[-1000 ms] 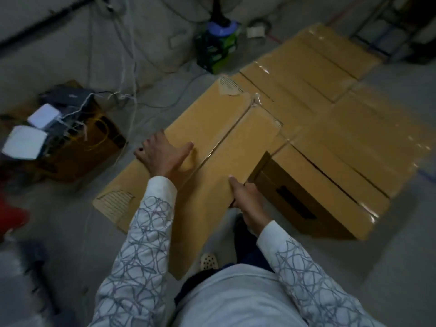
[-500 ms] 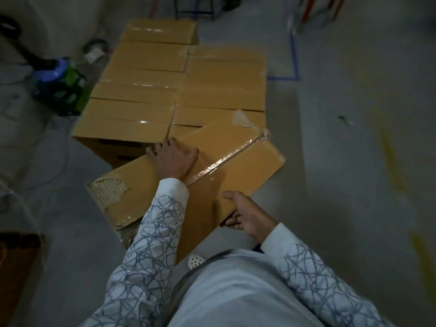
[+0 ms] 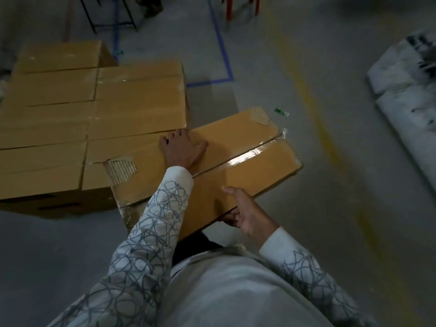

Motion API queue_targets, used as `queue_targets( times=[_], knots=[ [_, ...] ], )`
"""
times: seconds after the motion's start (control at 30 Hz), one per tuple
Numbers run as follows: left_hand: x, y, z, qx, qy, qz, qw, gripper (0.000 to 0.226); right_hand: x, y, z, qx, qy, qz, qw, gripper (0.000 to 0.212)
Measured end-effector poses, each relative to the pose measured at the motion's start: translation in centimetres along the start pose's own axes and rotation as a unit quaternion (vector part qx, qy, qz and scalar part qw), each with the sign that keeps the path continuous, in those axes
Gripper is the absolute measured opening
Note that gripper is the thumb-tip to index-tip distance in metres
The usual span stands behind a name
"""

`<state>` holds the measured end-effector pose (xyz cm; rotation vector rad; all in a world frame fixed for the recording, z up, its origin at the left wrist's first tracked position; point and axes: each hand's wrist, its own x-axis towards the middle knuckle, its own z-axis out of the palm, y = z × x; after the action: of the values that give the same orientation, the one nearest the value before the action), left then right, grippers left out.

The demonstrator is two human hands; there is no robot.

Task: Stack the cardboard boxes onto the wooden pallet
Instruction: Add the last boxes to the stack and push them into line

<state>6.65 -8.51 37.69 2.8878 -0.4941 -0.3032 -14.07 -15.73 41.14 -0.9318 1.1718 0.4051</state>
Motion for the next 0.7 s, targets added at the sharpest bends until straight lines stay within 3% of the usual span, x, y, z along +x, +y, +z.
queue_targets(
  times=[0.07,0.23,0.3,0.4,0.53,0.7],
  knots=[
    [2.2,2.9,0.4,-0.006,0.013,0.025,1.000,0.086,1.7,-2.2,-2.1,0.023,0.010,0.003,1.000,0.055],
    [11.3,10.4,1.0,-0.031,0.028,0.057,0.998,0.084,6.3,-9.9,-6.1,0.058,0.017,-0.027,0.998,0.075],
    [16.0,13.1,1.8,-0.039,0.031,0.068,0.996,0.085,8.5,-14.2,-7.2,0.063,0.021,-0.037,0.997,0.068],
    [23.3,17.1,2.1,-0.050,0.039,0.085,0.994,0.087,12.0,-21.9,-8.7,0.064,0.029,-0.038,0.997,0.081],
    [32.9,22.1,-0.9,-0.068,0.046,0.071,0.994,0.086,14.2,-32.6,-9.5,0.055,0.031,-0.048,0.997,0.039],
    [42.8,24.5,-3.1,-0.104,0.031,0.044,0.993,0.085,18.3,-43.2,-9.6,0.024,0.034,-0.054,0.998,0.041]
  ],
)
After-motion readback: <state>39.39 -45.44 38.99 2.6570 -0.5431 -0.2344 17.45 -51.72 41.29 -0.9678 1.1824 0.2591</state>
